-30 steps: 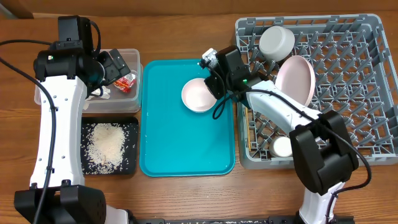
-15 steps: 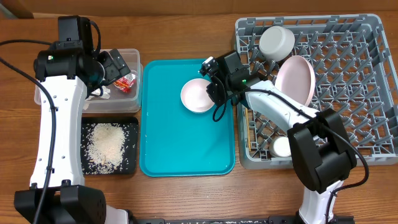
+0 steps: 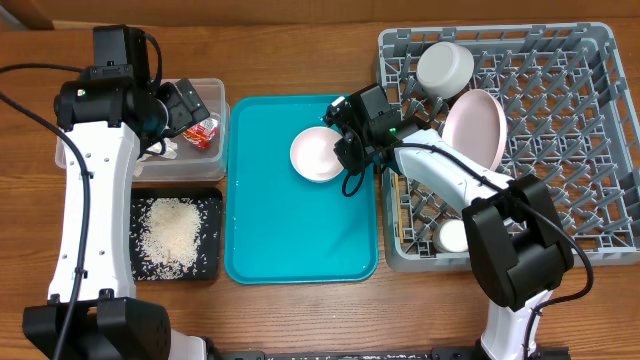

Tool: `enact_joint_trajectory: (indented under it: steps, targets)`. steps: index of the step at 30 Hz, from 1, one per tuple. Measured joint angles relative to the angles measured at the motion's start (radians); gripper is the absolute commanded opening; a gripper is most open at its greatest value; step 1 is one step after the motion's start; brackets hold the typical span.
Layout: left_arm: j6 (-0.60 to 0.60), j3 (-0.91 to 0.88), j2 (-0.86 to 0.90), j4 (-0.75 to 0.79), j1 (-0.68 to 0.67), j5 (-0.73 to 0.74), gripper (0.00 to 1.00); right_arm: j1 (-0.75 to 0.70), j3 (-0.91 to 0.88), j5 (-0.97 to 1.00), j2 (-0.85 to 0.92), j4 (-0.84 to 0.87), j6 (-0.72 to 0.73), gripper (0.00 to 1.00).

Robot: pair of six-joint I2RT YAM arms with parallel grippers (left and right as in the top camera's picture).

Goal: Sort waste into correct bins and load items into the dishwasher
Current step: 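Lower the right gripper and close it on the white saucer's rim, then lift the saucer and carry it right to the rack's back area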

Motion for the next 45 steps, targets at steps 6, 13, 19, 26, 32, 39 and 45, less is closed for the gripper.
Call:
enact_joint_trajectory:
  steps: [6,13,19,26,32,39,45]
  targets:
    - [0.0,0.0,0.0,0.0,0.0,0.0,1.0,0.0,0.0,0.0,0.0,-0.002,0.0,0.24]
    - [0.0,0.0,0.0,0.0,0.0,0.0,1.0,0.0,0.002,0.0,0.0,-0.008,0.038,0.2]
    - [0.0,0.0,0.0,0.0,0.0,0.0,1.0,0.0,0.006,0.003,0.0,-0.009,0.128,0.15]
    - [0.0,0.0,0.0,0.0,0.0,0.0,1.0,0.0,0.013,0.003,0.0,-0.023,0.196,0.14]
    - [0.0,0.0,0.0,0.0,0.0,0.0,1.0,0.0,0.019,0.003,0.0,-0.061,0.239,0.15]
    - [0.0,0.0,0.0,0.0,0.0,0.0,1.0,0.0,0.02,0.003,-0.002,-0.066,0.282,0.13]
    - [0.0,0.0,0.0,0.0,0.0,0.0,1.0,0.0,0.02,0.003,-0.003,-0.058,0.296,0.04]
